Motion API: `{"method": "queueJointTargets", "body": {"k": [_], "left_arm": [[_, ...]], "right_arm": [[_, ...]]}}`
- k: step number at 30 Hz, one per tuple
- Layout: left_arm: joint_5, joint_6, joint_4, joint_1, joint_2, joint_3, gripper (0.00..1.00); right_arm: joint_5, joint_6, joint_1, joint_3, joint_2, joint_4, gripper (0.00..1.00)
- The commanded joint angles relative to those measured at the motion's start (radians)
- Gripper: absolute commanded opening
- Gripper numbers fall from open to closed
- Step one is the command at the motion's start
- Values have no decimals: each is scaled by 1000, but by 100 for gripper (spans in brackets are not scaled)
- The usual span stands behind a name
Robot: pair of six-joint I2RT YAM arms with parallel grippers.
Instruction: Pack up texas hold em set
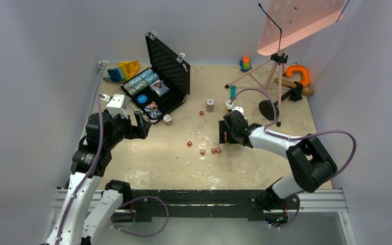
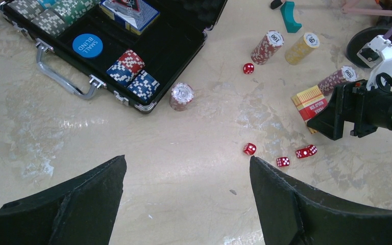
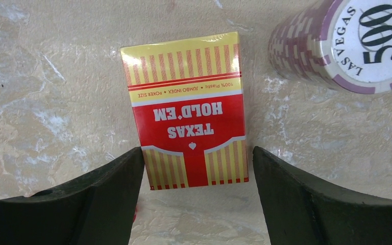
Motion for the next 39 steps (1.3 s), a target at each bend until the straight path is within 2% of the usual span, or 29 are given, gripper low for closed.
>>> {"method": "queueJointTargets", "body": {"k": [1, 6, 12, 16, 20, 25, 28, 33, 39], "left_arm": [[14, 7, 46, -3, -7, -11, 94], [70, 13, 63, -3, -7, -13, 94], [153, 13, 83, -2, 0, -17, 95], [241, 13, 106, -4, 9, -21, 95], [343, -11, 158, -3, 25, -37, 95], [540, -69, 236, -3, 102, -45, 95], [658, -127, 306, -3, 136, -57, 95], [754, -258, 473, -3, 154, -101, 96], [792, -301, 477, -2, 244, -93, 95]], "right_arm": [[30, 18, 7, 49, 27, 1, 79], [26, 18, 6, 55, 38, -4, 71], [-8, -14, 7, 46, 17, 27, 37], [-45, -75, 25, 9, -59, 94, 23], [-58, -155, 82, -21, -189, 165, 21], [-142, -296, 198, -45, -339, 282, 20], [-108, -342, 282, -56, -409, 328, 20], [-58, -389, 375, -48, -440, 366, 20], [38, -445, 493, 15, -385, 361, 20]]}}
